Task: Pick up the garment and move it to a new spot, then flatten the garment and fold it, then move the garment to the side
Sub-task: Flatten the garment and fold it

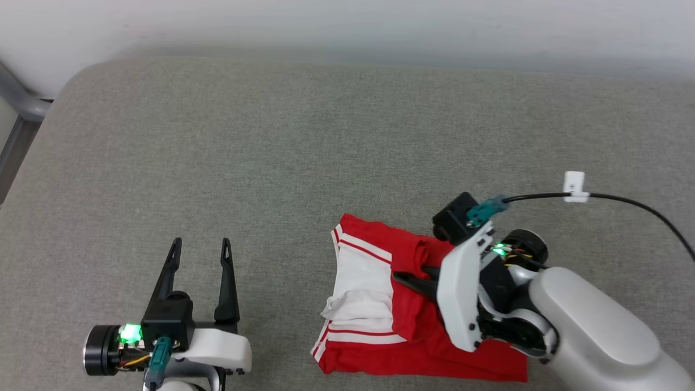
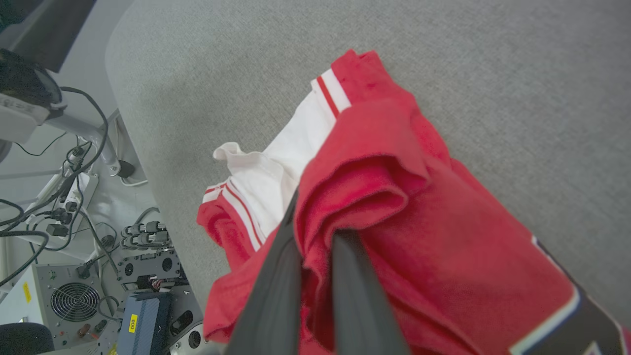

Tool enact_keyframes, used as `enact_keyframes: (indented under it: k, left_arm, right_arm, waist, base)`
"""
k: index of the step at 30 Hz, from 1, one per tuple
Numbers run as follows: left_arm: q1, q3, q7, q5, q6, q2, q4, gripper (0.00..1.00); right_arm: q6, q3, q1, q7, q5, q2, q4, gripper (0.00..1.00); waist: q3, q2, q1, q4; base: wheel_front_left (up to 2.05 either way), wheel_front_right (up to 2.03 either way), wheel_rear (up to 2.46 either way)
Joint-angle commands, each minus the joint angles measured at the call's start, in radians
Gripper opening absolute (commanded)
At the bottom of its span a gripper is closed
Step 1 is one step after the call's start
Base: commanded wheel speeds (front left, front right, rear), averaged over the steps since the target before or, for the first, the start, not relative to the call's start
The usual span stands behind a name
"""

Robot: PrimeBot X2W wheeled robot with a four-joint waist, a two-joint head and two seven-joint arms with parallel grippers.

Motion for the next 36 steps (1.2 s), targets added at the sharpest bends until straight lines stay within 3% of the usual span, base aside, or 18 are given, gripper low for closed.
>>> enact_keyframes:
  k: [1,10,16,17,18,26,30,36]
  left_arm:
    - [-0.017,-0.002,-0.003,0.007,-0.001,-0.004,0.002,1.0]
    - [-0.03,0.001,-0.003,0.008,-0.004,-0.011,0.004,1.0]
    - [-0.019,0.01,-0.003,0.009,-0.004,-0.013,0.009,1.0]
    - [-0.017,0.012,-0.003,0.01,-0.004,-0.012,0.009,1.0]
    - [-0.015,0.015,-0.003,0.01,-0.004,-0.011,0.009,1.0]
    - [0.012,0.023,-0.003,0.017,-0.005,-0.002,0.005,1.0]
    - [0.022,0.026,-0.002,0.015,-0.006,0.0,-0.003,1.0]
    - [0.035,0.03,-0.003,0.015,-0.011,0.008,0.001,1.0]
  right_arm:
    - [0.0,0.007,-0.016,-0.005,-0.006,0.011,0.012,0.0]
    - [-0.001,0.133,-0.073,-0.04,-0.072,0.074,0.276,0.0]
    - [-0.001,0.164,-0.082,-0.161,-0.073,0.078,0.319,0.0]
    - [-0.001,0.161,-0.085,-0.194,-0.078,0.076,0.317,0.47]
    - [-0.001,0.16,-0.085,-0.223,-0.08,0.075,0.31,1.0]
    - [-0.001,0.103,-0.035,-0.381,-0.103,0.007,0.171,1.0]
    - [-0.001,-0.017,0.003,-0.502,-0.203,-0.031,0.116,1.0]
    - [-0.001,-0.267,0.109,-0.669,-0.4,-0.005,0.069,1.0]
  waist:
    - [0.005,0.0,-0.0001,0.005]
    - [0.029,0.0,-0.0001,0.024]
    - [0.02,0.0,-0.0001,0.017]
    - [0.013,0.0,-0.0001,0.014]
    - [0.007,0.0,-0.0001,0.011]
    - [-0.038,0.0,-0.0001,-0.022]
    - [-0.054,0.0,-0.0001,-0.044]
    - [-0.079,0.0,-0.0001,-0.073]
  base:
    - [0.0,0.0,0.0]
    - [0.0,0.0,0.0]
    - [0.0,0.0,0.0]
    - [0.0,0.0,0.0]
    - [0.0,0.0,0.0]
    - [0.0,0.0,0.0]
    - [0.0,0.0,0.0]
    - [0.0,0.0,0.0]
